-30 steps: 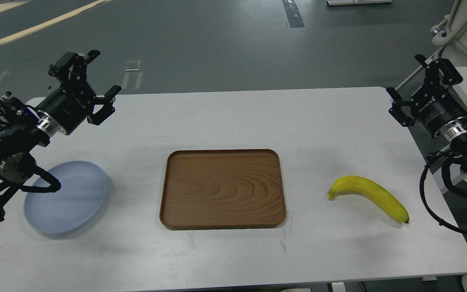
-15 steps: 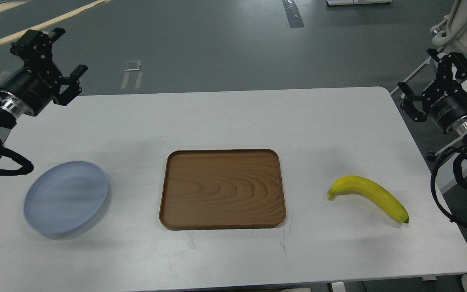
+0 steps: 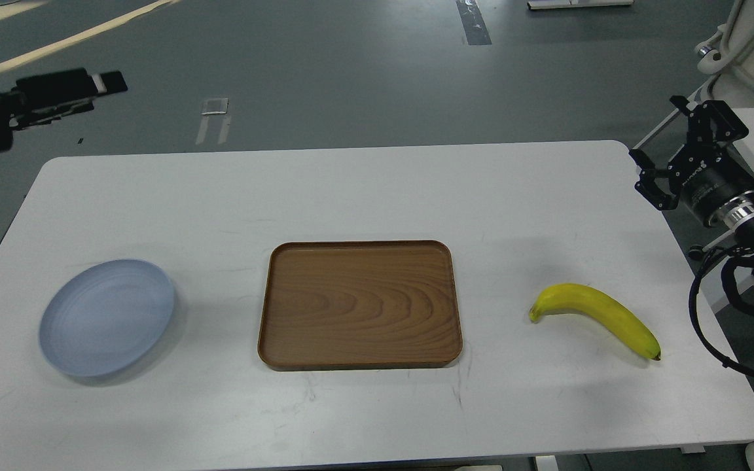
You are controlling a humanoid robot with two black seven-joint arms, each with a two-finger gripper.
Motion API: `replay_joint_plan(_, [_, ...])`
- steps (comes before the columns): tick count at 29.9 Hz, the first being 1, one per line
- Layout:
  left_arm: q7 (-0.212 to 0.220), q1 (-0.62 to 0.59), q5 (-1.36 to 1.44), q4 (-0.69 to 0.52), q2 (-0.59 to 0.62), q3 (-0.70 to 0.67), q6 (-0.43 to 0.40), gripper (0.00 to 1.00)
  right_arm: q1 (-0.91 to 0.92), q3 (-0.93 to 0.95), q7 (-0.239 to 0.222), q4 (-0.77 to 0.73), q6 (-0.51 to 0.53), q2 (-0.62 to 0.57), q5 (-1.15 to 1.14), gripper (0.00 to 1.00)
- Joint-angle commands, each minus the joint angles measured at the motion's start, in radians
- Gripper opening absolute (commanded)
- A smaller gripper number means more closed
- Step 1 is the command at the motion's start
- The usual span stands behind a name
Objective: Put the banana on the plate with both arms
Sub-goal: 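Move the left gripper outward and down toward the blue plate's rim, then grasp the rim of the light blue plate with the left gripper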
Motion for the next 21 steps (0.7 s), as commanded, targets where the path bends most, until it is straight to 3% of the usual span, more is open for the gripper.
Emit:
replay_joint_plan(1, [0.000, 0.074, 0.241, 0.010, 0.038, 0.059, 0.000, 1.00, 0.010, 0.000, 0.002, -0.001, 0.000, 0.003, 0.000, 1.00])
replay_joint_plan(5, [0.000, 0.143, 0.334, 0.114, 0.044, 0.134, 0.000, 1.00, 0.021, -0.001, 0.002, -0.003, 0.000, 0.005, 0.000, 1.00])
replay_joint_plan(12, [0.000, 0.221, 0.331, 0.272, 0.041, 0.295, 0.176, 1.00, 0.021, -0.001, 0.002, -0.001, 0.000, 0.012, 0.000, 1.00])
replay_joint_plan(21, [0.000, 0.227, 0.293, 0.327, -0.028, 0.343, 0.178, 0.98, 0.020, -0.001, 0.002, -0.001, 0.000, 0.014, 0.000, 1.00])
